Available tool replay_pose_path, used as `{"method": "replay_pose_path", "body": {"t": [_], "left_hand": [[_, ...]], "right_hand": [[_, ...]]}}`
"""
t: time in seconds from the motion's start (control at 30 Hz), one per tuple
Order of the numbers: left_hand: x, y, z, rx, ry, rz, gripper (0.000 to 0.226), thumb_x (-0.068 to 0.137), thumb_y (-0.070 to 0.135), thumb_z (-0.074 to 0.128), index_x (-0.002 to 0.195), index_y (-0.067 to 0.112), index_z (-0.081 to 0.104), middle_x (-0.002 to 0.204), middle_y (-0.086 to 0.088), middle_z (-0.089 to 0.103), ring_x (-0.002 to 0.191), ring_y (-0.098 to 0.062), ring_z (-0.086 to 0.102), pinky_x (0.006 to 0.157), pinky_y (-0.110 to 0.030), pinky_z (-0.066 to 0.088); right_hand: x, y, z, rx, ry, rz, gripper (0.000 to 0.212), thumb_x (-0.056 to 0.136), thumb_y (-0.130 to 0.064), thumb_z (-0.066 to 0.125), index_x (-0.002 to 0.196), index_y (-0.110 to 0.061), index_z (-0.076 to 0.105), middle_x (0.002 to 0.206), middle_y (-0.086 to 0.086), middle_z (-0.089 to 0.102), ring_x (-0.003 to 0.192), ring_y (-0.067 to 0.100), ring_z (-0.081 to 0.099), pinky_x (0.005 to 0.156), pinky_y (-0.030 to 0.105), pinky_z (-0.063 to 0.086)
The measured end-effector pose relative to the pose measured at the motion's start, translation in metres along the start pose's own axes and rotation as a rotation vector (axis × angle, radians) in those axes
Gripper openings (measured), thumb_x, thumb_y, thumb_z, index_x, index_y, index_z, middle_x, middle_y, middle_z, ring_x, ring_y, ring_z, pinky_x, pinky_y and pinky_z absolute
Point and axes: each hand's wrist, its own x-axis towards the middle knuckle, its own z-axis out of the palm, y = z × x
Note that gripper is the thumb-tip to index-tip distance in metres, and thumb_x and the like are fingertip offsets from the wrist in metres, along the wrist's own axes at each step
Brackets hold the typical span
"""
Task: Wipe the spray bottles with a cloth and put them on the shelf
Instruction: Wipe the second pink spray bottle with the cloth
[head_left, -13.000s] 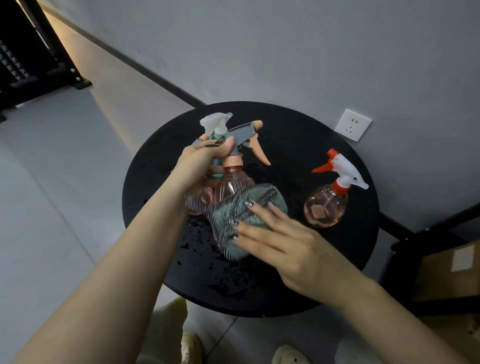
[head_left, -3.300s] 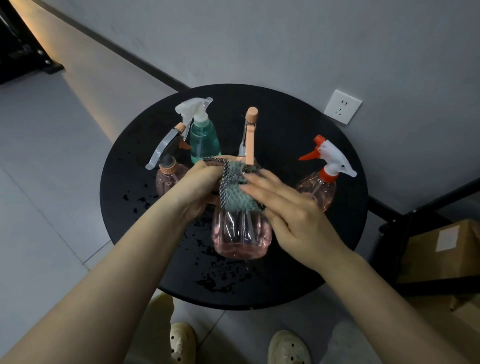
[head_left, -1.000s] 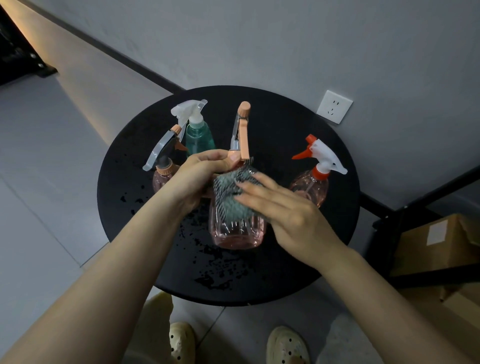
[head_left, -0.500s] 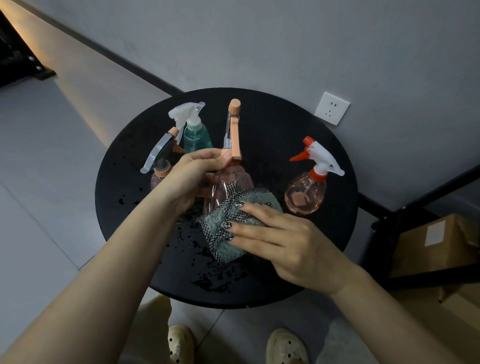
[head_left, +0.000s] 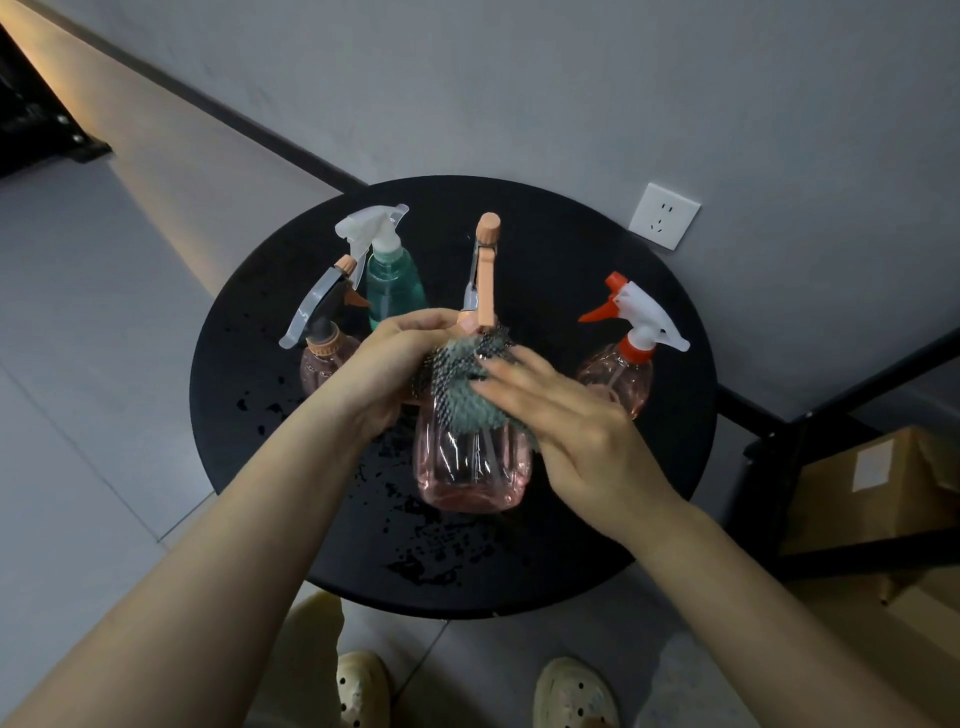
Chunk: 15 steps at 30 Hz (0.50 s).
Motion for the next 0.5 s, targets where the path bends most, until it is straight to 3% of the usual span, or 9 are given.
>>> {"method": "replay_pose_path", "body": {"t": [0.1,0.2,0.3,0.4,0.5], "left_hand": [[0.001,0.0,-0.005,-0.017,0.016,0.008,0.004,0.079,0.019,0.066,0.079,0.018,0.07,0.072,0.0,0.068,0.067,-0.014,0.061,0.067,-0.026,0.051],[0.001,0.003,-0.009,0.001,0.093,0.027,0.016,0.091,0.014,0.053,0.083,0.019,0.066,0.058,0.009,0.064,0.049,-0.004,0.056,0.042,-0.014,0.042],[0.002,0.004,-0.013,0.001,0.116,0.038,0.017,0.092,0.014,0.052,0.084,0.019,0.066,0.061,0.008,0.065,0.052,-0.005,0.059,0.043,-0.017,0.044],[0.003,0.004,-0.01,0.012,0.088,0.036,0.018,0.092,0.015,0.052,0.082,0.02,0.065,0.06,0.009,0.065,0.051,-0.003,0.059,0.043,-0.016,0.044],[0.004,0.001,-0.007,0.022,0.045,0.032,0.016,0.088,0.015,0.056,0.081,0.019,0.069,0.071,0.002,0.067,0.064,-0.012,0.06,0.063,-0.026,0.048]], "right_hand": [[-0.008,0.0,-0.002,-0.064,-0.047,-0.14,0.051,0.079,0.021,0.054,0.122,-0.004,0.059,0.132,0.004,0.053,0.131,0.028,0.044,0.103,0.036,0.044],[-0.018,-0.003,-0.001,-0.129,-0.106,-0.268,0.042,0.083,0.018,0.053,0.116,-0.004,0.064,0.127,0.007,0.059,0.13,0.03,0.044,0.099,0.041,0.047],[-0.023,-0.004,-0.002,-0.185,-0.14,-0.349,0.033,0.092,0.008,0.045,0.114,-0.006,0.066,0.126,0.005,0.061,0.13,0.028,0.045,0.099,0.041,0.046],[-0.021,-0.002,-0.002,-0.171,-0.106,-0.317,0.037,0.088,0.013,0.05,0.116,-0.006,0.065,0.126,0.005,0.061,0.129,0.027,0.046,0.096,0.041,0.048],[-0.01,-0.002,0.0,-0.074,-0.04,-0.185,0.054,0.076,0.023,0.055,0.121,-0.007,0.061,0.13,0.005,0.056,0.13,0.027,0.045,0.094,0.042,0.05]]}}
